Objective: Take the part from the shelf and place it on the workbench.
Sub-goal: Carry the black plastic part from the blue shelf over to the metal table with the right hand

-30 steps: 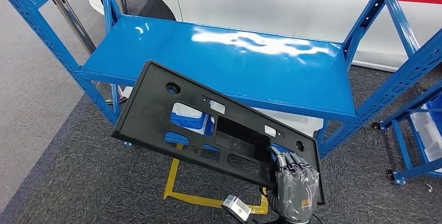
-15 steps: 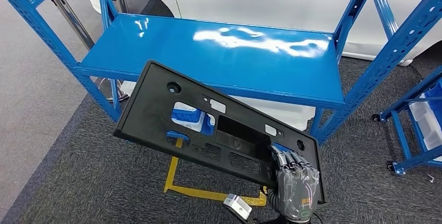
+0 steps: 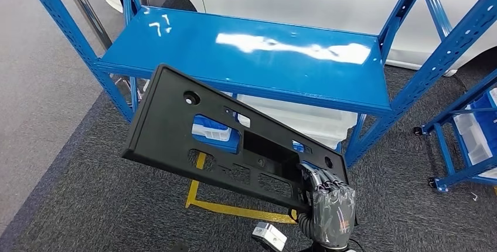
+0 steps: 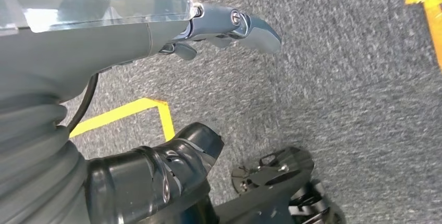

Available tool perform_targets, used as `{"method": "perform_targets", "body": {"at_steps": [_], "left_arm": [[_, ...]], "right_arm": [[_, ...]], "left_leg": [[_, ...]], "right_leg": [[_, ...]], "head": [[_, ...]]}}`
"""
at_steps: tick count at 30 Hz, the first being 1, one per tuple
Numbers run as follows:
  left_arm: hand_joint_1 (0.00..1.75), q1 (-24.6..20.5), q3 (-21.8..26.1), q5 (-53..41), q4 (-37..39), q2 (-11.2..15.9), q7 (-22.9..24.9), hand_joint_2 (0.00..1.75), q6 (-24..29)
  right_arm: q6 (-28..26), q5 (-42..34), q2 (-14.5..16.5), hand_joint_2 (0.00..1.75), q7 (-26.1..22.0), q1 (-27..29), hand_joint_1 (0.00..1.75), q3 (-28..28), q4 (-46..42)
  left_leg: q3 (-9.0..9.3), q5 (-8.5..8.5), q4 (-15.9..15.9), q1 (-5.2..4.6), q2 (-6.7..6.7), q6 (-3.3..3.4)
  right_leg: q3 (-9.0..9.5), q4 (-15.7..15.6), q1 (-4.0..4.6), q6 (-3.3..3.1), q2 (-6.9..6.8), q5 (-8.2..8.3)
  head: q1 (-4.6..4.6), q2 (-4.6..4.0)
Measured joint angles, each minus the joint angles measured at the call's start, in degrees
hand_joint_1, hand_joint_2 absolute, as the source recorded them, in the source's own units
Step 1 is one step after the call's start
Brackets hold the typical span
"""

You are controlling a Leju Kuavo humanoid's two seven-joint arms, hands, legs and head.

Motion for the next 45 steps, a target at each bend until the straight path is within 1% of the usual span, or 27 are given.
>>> {"method": "perform_targets", "body": {"at_steps": [2, 4, 7, 8, 10, 12, 13, 14, 15, 17, 19, 22, 23, 25, 27, 28, 29, 30, 31, 33, 34, 35, 38, 40, 43, 44, 45], "left_arm": [[0.0, -0.02, 0.0, -0.01, 0.0, -0.07, 0.0, 1.75, 0.01], [0.0, -0.06, 0.0, -0.03, 0.0, -0.09, 0.0, 1.75, 0.11], [0.0, -0.05, 0.0, -0.09, 0.0, -0.09, 0.02, 1.75, 0.45], [0.0, -0.04, 0.0, -0.1, 0.0, -0.09, 0.04, 1.75, 0.54], [0.0, -0.06, 0.0, -0.1, 0.0, -0.09, 0.15, 1.75, 0.71], [0.0, -0.03, 0.02, -0.1, 0.0, -0.11, 0.31, 1.75, 1.03], [0.0, -0.01, 0.03, -0.1, 0.0, -0.13, 0.37, 1.75, 1.23], [0.0, 0.01, 0.04, -0.11, 0.0, -0.15, 0.43, 1.75, 1.4], [0.0, 0.01, 0.05, -0.13, 0.0, -0.16, 0.48, 1.75, 1.51], [0.0, -0.07, 0.06, -0.17, 0.0, -0.16, 0.54, 1.75, 1.62], [0.0, -0.15, 0.07, -0.19, 0.0, -0.25, 0.55, 1.75, 1.64], [0.0, 0.04, 0.08, -0.19, 0.01, -0.47, 0.6, 1.75, 1.64], [0.0, 0.06, 0.09, -0.2, 0.01, -0.51, 0.64, 1.75, 1.64], [0.0, -0.01, 0.1, -0.2, 0.02, -0.6, 0.69, 1.75, 1.64], [0.0, -0.03, 0.11, -0.19, 0.02, -0.61, 0.7, 1.75, 1.63], [0.0, 0.01, 0.11, -0.19, 0.02, -0.62, 0.69, 1.75, 1.62], [0.0, 0.05, 0.11, -0.19, 0.02, -0.62, 0.67, 1.75, 1.57], [0.0, 0.07, 0.11, -0.19, 0.02, -0.62, 0.61, 1.75, 1.49], [0.0, 0.07, 0.11, -0.19, 0.02, -0.62, 0.54, 1.75, 1.37], [0.0, 0.06, 0.11, -0.19, 0.02, -0.62, 0.37, 1.75, 1.1], [0.0, 0.05, 0.12, -0.18, 0.02, -0.61, 0.27, 1.75, 0.99], [0.0, 0.04, 0.13, -0.17, 0.02, -0.61, 0.12, 1.75, 0.91], [0.0, 0.03, 0.17, -0.15, 0.02, -0.61, -0.28, 1.75, 0.83], [0.0, 0.06, 0.22, -0.13, 0.02, -0.6, -0.34, 1.75, 0.85], [0.0, 0.09, 0.3, -0.06, 0.02, -0.59, -0.35, 1.75, 0.87], [0.0, 0.12, 0.32, -0.04, 0.02, -0.58, -0.35, 1.75, 0.87], [0.0, 0.16, 0.36, -0.02, 0.02, -0.58, -0.35, 1.75, 0.87]], "right_arm": [[0.0, -1.85, 0.82, 1.75, -2.2, 0.17, 1.75, -0.75, 0.01], [0.0, -3.31, 1.65, 1.75, -4.22, 0.42, 1.75, -1.54, -0.04], [-0.01, -4.84, 3.36, 1.75, -7.21, 1.27, 1.75, -3.29, -0.34], [-0.01, -5.21, 3.89, 1.75, -7.87, 1.46, 1.75, -3.85, -0.49], [-0.01, -5.92, 4.85, 1.75, -8.98, 1.75, 1.75, -4.87, -0.85], [-0.01, -6.64, 5.71, 1.75, -10.14, 2.31, 1.75, -5.99, -1.21], [-0.01, -7.03, 6.06, 1.75, -10.83, 2.64, 1.75, -6.62, -1.36], [-0.01, -7.44, 6.4, 1.75, -11.68, 3.0, 1.75, -7.27, -1.51], [-0.01, -7.86, 6.8, 1.75, -12.71, 3.34, 1.75, -7.91, -1.7], [-0.01, -8.69, 7.8, 1.75, -14.88, 3.94, 1.75, -9.03, -2.23], [-0.01, -9.07, 8.79, 1.75, -16.4, 4.26, 1.75, -9.86, -2.74], [-0.01, -9.06, 9.74, 1.75, -17.35, 4.66, 1.75, -10.68, -3.19], [-0.01, -9.03, 9.92, 1.75, -17.41, 4.8, 1.75, -10.87, -3.31], [-0.01, -9.02, 10.11, 1.75, -17.48, 5.01, 1.75, -11.23, -3.51], [-0.01, -9.18, 10.17, 1.75, -17.83, 5.17, 1.75, -11.6, -3.6], [-0.01, -9.48, 10.17, 1.75, -18.18, 5.28, 1.75, -11.79, -3.6], [-0.01, -9.99, 10.2, 1.75, -18.65, 5.41, 1.75, -11.94, -3.6], [-0.01, -10.64, 10.25, 1.75, -19.17, 5.5, 1.75, -12.05, -3.6], [-0.01, -11.29, 10.35, 1.75, -19.65, 5.55, 1.75, -12.11, -3.6], [-0.01, -12.17, 10.72, 1.75, -20.28, 5.55, 1.75, -12.27, -3.6], [-0.02, -12.43, 10.89, 1.75, -20.36, 5.58, 1.75, -12.36, -3.6], [-0.03, -12.65, 11.0, 1.75, -20.29, 5.61, 1.75, -12.44, -3.6], [-0.05, -13.15, 11.06, 1.75, -19.73, 5.69, 1.75, -12.52, -3.54], [-0.05, -13.31, 11.07, 1.75, -19.46, 5.68, 1.75, -12.57, -3.5], [-0.05, -13.8, 11.08, 1.75, -19.46, 5.75, 1.75, -12.64, -3.23], [-0.05, -14.01, 11.08, 1.75, -19.49, 5.79, 1.75, -12.66, -3.08], [-0.06, -14.2, 11.08, 1.75, -19.49, 5.81, 1.75, -12.67, -2.96]], "left_leg": [[-0.67, 0.11, 0.68, -0.03, -0.05, -0.29], [-1.25, 0.3, 1.27, -0.23, -0.09, -0.86], [-1.7, 0.69, 1.44, -0.26, -0.1, -2.04], [-1.99, 0.05, 1.95, -0.17, -0.13, -2.4], [-3.58, -3.52, 5.9, 0.05, -0.18, -2.96], [-6.03, -8.05, 13.06, 0.17, -0.2, -3.31], [-6.66, -9.28, 15.76, 0.2, -0.19, -3.42], [-6.38, -9.44, 16.6, 0.21, -0.19, -3.45], [-4.98, -8.6, 15.19, 0.21, -0.19, -3.42], [0.22, -5.91, 7.3, 0.2, -0.23, -3.11], [3.59, -4.4, 1.32, -0.02, -0.3, -2.63], [3.53, -3.57, 0.4, -0.22, -0.3, -1.7], [3.36, -3.08, 0.22, -0.13, -0.22, -1.26], [2.61, -1.98, -0.11, 0.1, -0.03, -0.33], [1.49, -1.16, -0.02, -0.02, 0.05, 0.16], [0.9, -0.81, 0.09, -0.08, 0.07, 0.18], [0.31, -0.51, 0.27, -0.14, 0.08, 0.19], [-0.25, -0.27, 0.48, -0.18, 0.08, 0.15], [-0.72, -0.09, 0.72, -0.23, 0.05, 0.06], [-1.34, 0.2, 1.07, -0.34, 0.01, -0.24], [-1.49, 0.37, 1.14, -0.38, 0.0, -0.49], [-1.58, 0.56, 1.17, -0.4, 0.0, -0.78], [-1.78, 1.02, 1.04, -0.39, -0.03, -1.8], [-2.65, -0.79, 2.71, -0.34, -0.17, -2.38], [-6.42, -6.78, 12.42, -0.08, -0.28, -3.1], [-7.33, -7.74, 15.25, -0.02, -0.28, -3.25], [-7.3, -7.53, 16.19, 0.01, -0.28, -3.32]], "right_leg": [[4.76, -7.56, -0.14, -0.14, 0.0, 2.78], [7.03, -12.14, 0.04, -0.63, 0.06, 3.79], [6.51, -12.61, 0.21, -1.69, 0.09, 4.34], [6.3, -12.72, 0.12, -2.14, 0.04, 4.69], [5.68, -12.94, -0.04, -2.98, -0.11, 5.46], [4.68, -12.87, 0.09, -3.3, -0.21, 6.15], [4.14, -12.81, 0.15, -3.31, -0.23, 6.5], [3.62, -12.71, 0.18, -3.27, -0.24, 6.83], [3.14, -12.59, 0.19, -3.18, -0.22, 7.11], [2.41, -12.25, 0.22, -2.82, -0.15, 7.57], [1.99, -11.96, 0.35, -2.22, -0.11, 8.03], [1.85, -12.13, 0.35, -1.15, -0.11, 8.8], [1.68, -11.88, 0.3, -0.86, -0.05, 8.43], [0.43, -8.67, 0.23, -0.48, 0.06, 5.05], [-1.58, -1.98, 0.18, -0.25, 0.07, 0.0], [-2.19, 0.97, 0.18, -0.14, 0.07, -1.49], [-1.99, 2.32, 0.18, -0.11, 0.07, -1.79], [-0.81, 1.66, 0.19, -0.18, 0.07, -1.06], [1.45, -1.17, 0.22, -0.36, 0.07, 0.35], [6.68, -9.13, 0.42, -0.93, 0.06, 2.2], [8.35, -11.88, 0.61, -1.18, 0.06, 2.59], [9.05, -13.33, 0.81, -1.35, 0.06, 2.54], [8.75, -13.96, 0.87, -1.96, 0.05, 3.2], [8.41, -14.41, 0.51, -2.66, 0.04, 3.97], [7.36, -14.4, 0.43, -3.13, 0.19, 4.79], [6.99, -14.24, 0.46, -3.13, 0.36, 4.95], [6.63, -14.03, 0.47, -3.11, 0.61, 5.07]], "head": [[0.0, 0.0], [-0.02, 0.0], [-0.04, 0.0], [-0.04, 0.0], [-0.07, 0.0], [-0.1, 0.0], [-0.1, 0.0], [-0.1, 0.0], [-0.1, 0.0], [-0.11, 0.0], [-0.09, 0.0], [-0.07, 0.0], [-0.07, 0.0], [-0.02, 0.0], [0.01, 0.0], [0.01, 0.0], [0.0, 0.0], [0.0, 0.0], [0.0, 0.0], [0.0, 0.0], [0.0, 0.0], [-0.01, 0.0], [-0.01, 0.0], [-0.03, 0.0], [-0.09, 0.0], [-0.09, 0.0], [-0.08, 0.0]]}}
